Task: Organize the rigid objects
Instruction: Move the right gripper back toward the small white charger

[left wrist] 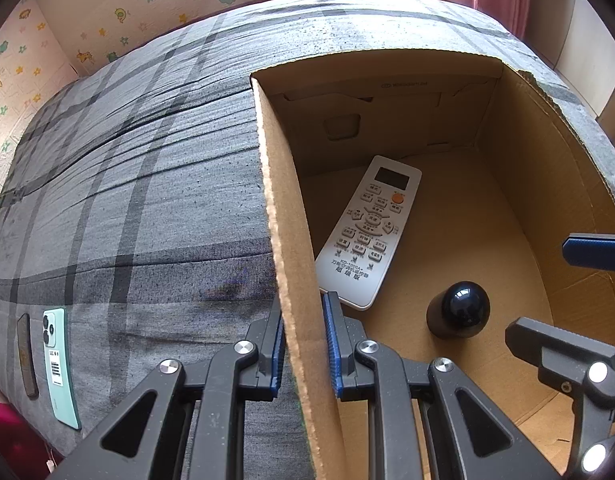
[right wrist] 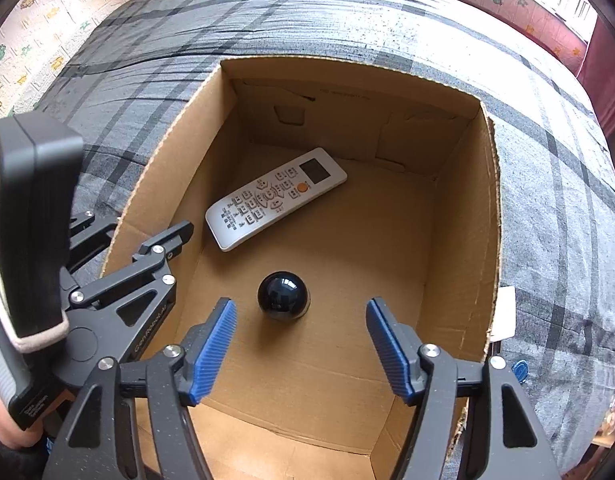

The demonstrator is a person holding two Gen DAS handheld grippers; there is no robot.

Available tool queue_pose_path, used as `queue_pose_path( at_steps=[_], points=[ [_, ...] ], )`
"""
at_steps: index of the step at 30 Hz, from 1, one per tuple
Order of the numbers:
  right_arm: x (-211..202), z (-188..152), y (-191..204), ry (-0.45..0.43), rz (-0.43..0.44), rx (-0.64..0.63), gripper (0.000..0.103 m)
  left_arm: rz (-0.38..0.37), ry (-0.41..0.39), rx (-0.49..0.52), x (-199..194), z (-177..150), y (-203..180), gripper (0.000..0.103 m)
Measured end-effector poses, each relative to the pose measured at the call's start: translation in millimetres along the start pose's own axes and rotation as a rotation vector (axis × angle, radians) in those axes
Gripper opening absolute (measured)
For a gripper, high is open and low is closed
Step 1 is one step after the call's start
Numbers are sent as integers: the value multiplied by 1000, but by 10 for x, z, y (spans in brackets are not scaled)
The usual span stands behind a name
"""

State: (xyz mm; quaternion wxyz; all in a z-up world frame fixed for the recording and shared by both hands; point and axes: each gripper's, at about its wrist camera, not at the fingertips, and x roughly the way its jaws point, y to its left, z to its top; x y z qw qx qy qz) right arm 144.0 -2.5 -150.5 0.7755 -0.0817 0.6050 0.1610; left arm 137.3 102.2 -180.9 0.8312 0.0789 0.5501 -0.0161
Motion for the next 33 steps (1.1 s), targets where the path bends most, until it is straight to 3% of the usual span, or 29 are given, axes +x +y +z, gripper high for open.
queue_pose_path(
  at_steps=[16, 33],
  points=[
    [-508, -69, -231, -108, 6, 11, 103, 1, 0, 1, -3, -4, -1, 20],
    [-895, -374, -1209, -164, -144, 178, 103, 4, 0, 3, -19, 3, -2, 20]
  ],
)
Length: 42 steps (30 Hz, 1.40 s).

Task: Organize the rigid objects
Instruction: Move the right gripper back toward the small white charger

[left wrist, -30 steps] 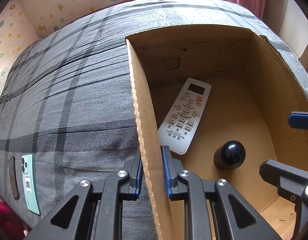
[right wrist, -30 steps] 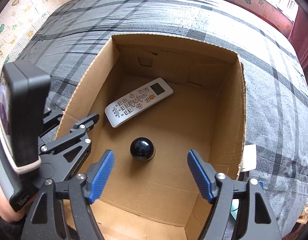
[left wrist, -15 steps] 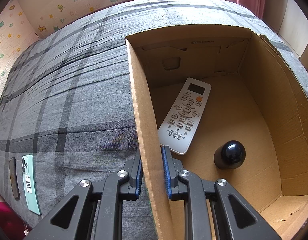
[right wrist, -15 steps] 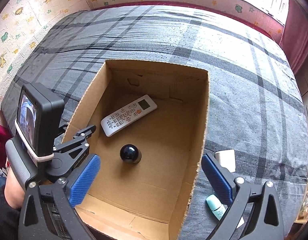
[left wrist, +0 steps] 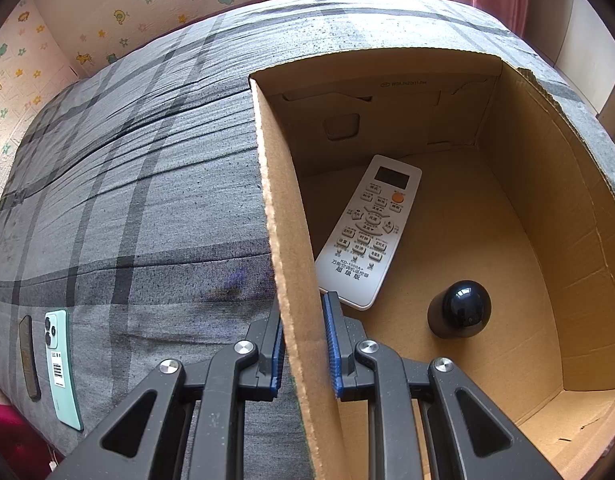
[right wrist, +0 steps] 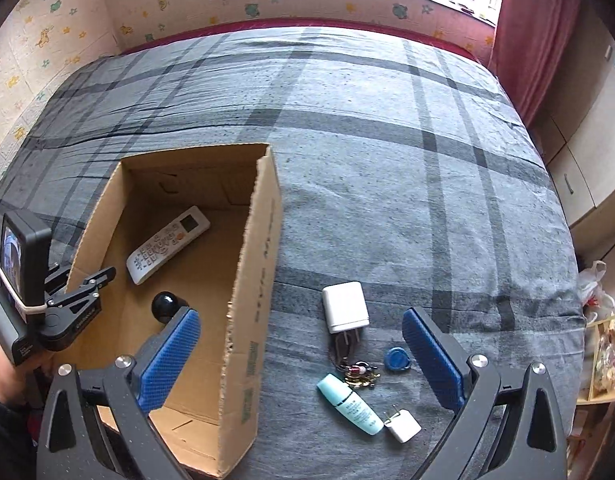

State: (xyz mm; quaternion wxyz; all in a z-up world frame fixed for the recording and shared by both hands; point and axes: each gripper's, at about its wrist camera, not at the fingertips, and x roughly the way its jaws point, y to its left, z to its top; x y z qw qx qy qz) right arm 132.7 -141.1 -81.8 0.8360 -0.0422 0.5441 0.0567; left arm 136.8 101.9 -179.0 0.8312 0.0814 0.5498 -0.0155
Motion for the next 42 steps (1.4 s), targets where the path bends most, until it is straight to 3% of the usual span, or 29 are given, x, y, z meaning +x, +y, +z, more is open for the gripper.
queue_pose_path(
  at_steps=[19, 32, 42],
  points=[
    [373, -618, -975, 102, -102, 213, 103, 5, 0, 2, -5, -1, -9, 20],
    [812, -1111, -1300, 208, -142, 342, 103, 9, 0, 8, -16, -5, -25, 20],
    [1008, -1284, -1353, 258, -126, 388, 102, 14, 1, 9, -21, -2, -39, 20]
  ],
)
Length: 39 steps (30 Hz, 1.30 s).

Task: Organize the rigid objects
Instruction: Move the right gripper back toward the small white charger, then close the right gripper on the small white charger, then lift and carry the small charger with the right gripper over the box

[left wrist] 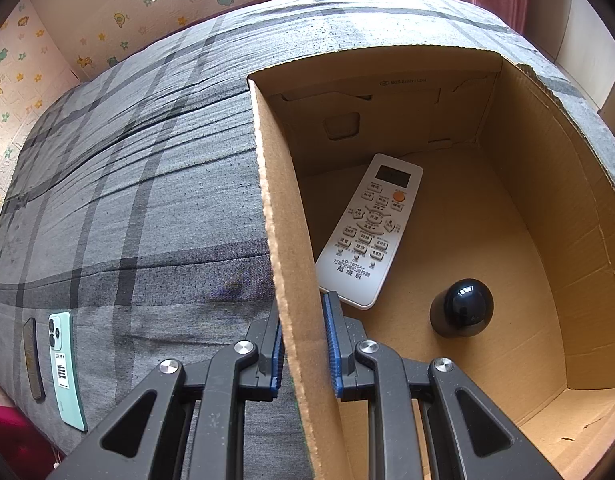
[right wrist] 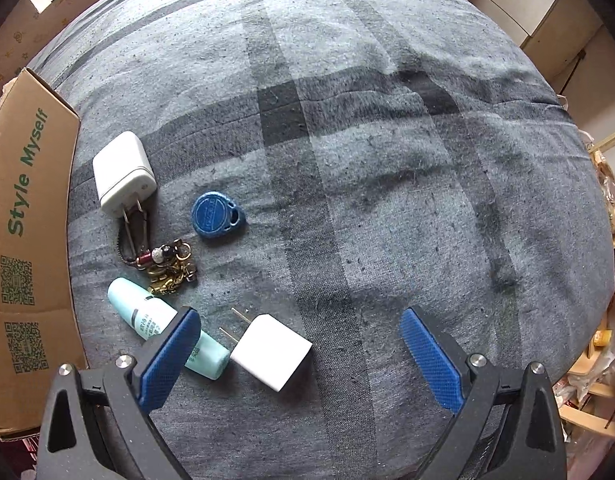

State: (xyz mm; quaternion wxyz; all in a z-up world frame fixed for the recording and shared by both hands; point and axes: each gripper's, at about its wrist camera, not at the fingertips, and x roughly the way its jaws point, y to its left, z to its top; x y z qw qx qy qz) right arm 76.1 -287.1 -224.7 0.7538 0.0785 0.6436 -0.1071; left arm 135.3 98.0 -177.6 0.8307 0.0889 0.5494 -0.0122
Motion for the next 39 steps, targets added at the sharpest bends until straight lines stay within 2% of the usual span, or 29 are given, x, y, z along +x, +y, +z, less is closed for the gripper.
queue_pose_path(
  at_steps=[8, 10, 11, 12, 13, 22, 23, 31, 39],
  points=[
    [81, -73, 4, 19, -1, -6, 82, 2, 0, 2, -1, 4, 0, 20],
    [63, -83, 24, 17, 7, -12, 65, 3, 0, 1, 2, 2, -3, 20],
    [49, -91, 32, 15, 9, -17, 46, 3, 0, 1, 2, 1, 0, 20],
    [33, -95, 58, 12, 9, -23, 33, 3, 0, 0, 2, -1, 7, 20],
    [17, -95, 76, 8, 7, -27, 30, 3, 0, 1, 2, 1, -1, 20],
    [-66, -147, 98, -8, 20, -51, 25, 5, 1, 2, 6, 4, -4, 20],
    [-110, -127, 90, -13, 24, -52, 15, 6, 1, 3, 7, 7, -6, 20],
    [-180, -57, 250, -19, 24, -74, 14, 8, 1, 3, 3, 5, -20, 20],
    [-409, 18, 205, -54, 38, -83, 14, 10, 3, 6, 0, 12, -34, 20]
  ],
)
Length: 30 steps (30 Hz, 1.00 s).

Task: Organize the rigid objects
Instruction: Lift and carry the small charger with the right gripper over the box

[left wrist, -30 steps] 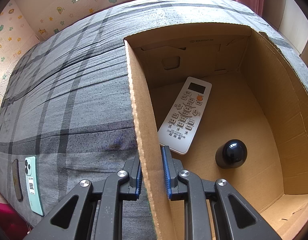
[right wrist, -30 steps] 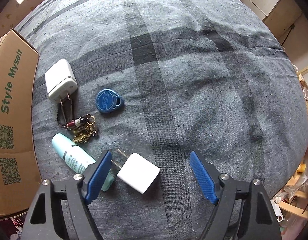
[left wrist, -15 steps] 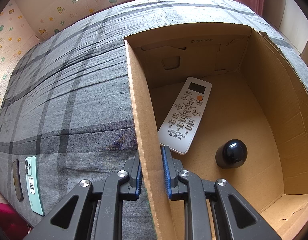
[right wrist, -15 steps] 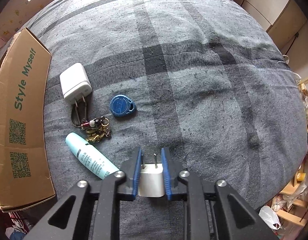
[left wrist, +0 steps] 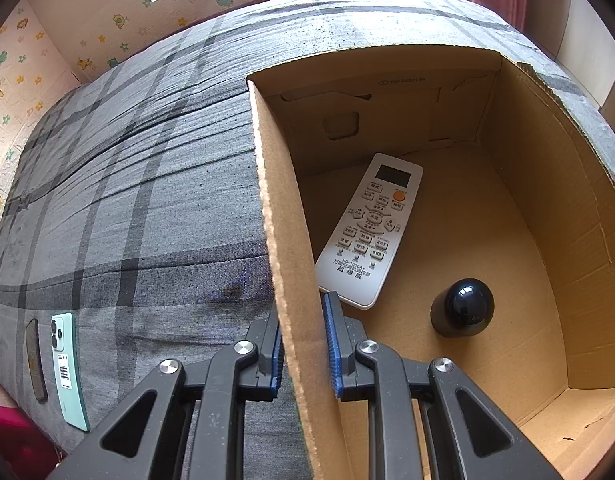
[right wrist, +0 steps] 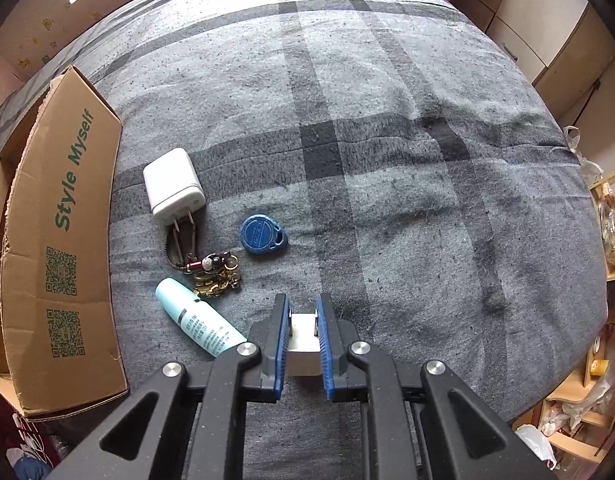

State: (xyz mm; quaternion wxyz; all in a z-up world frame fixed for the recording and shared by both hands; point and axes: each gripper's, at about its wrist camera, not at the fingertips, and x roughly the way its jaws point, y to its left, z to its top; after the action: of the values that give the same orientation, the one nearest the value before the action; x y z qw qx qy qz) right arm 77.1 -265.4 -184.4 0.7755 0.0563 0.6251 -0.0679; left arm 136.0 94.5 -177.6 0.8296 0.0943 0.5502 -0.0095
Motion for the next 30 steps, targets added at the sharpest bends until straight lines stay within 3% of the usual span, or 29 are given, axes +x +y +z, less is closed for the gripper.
queue_pose_path(
  at_steps=[17, 30],
  points=[
    [-282, 163, 32, -62, 8, -20, 14, -1, 1, -1, -5, -3, 3, 20],
    [-785, 347, 376, -160, 30, -108, 14, -6, 1, -4, -7, -7, 8, 20]
  ],
)
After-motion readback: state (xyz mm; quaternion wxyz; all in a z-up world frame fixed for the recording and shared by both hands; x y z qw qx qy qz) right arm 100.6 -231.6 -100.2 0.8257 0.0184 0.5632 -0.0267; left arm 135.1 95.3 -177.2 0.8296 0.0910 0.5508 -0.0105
